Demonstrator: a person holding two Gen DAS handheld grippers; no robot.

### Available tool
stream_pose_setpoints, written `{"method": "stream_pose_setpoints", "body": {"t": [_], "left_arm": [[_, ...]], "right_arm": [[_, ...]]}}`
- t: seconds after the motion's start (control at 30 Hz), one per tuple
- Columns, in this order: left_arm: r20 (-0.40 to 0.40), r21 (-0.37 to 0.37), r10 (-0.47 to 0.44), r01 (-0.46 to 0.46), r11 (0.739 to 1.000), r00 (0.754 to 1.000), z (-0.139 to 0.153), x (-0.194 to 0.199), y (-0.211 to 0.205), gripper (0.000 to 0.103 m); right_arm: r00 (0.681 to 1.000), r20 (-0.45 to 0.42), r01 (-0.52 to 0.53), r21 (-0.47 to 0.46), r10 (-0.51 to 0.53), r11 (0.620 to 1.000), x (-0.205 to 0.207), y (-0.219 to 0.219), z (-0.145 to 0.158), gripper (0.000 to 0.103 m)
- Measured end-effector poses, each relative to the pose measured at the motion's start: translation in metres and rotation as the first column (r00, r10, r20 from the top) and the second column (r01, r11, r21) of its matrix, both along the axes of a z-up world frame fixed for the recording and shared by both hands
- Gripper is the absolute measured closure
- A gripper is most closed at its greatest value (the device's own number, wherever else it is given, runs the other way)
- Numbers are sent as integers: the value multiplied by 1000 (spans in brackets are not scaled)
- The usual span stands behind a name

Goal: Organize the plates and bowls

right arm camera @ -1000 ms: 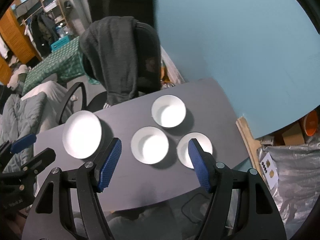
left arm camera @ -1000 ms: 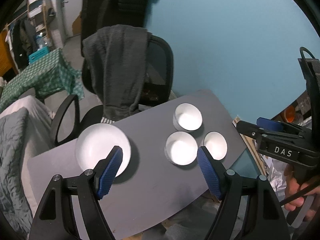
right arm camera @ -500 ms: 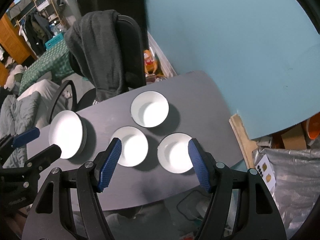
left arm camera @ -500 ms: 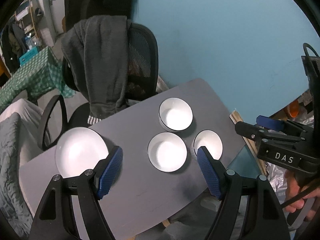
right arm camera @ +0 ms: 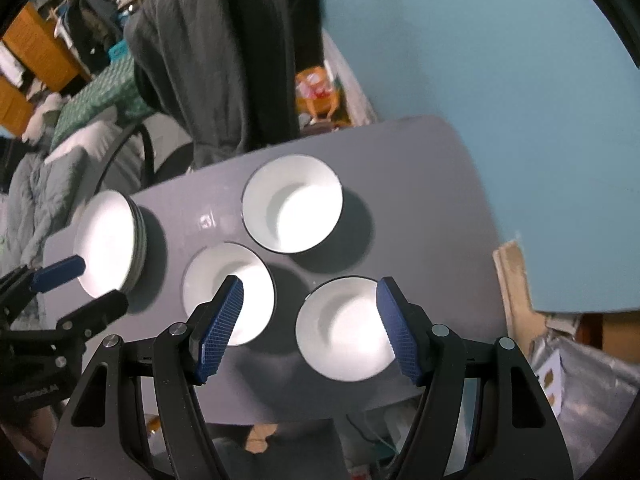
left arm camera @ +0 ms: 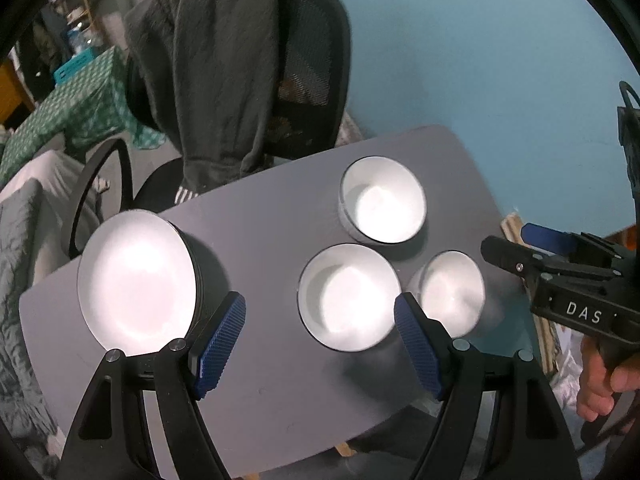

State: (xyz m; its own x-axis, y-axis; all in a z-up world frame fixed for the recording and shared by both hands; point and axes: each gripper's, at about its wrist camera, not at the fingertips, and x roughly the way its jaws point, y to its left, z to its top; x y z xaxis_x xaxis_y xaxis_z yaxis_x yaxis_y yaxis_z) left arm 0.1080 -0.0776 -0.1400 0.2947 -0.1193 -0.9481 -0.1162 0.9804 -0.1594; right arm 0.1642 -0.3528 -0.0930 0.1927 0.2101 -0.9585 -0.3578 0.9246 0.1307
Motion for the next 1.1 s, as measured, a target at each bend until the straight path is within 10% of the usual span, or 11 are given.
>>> {"method": "stream_pose_setpoints", "body": {"t": [0.67, 1.1], "left_arm": [[-118, -25, 101, -105, 994, 988, -95, 5, 7, 25], [-169, -16, 148, -152, 988, 974, -120, 4, 0, 26]], "right_arm": [[963, -95, -251, 31, 252, 968, 11, 46, -94, 35], [945, -149, -292, 20, 291, 956, 11, 55, -122, 61]]}}
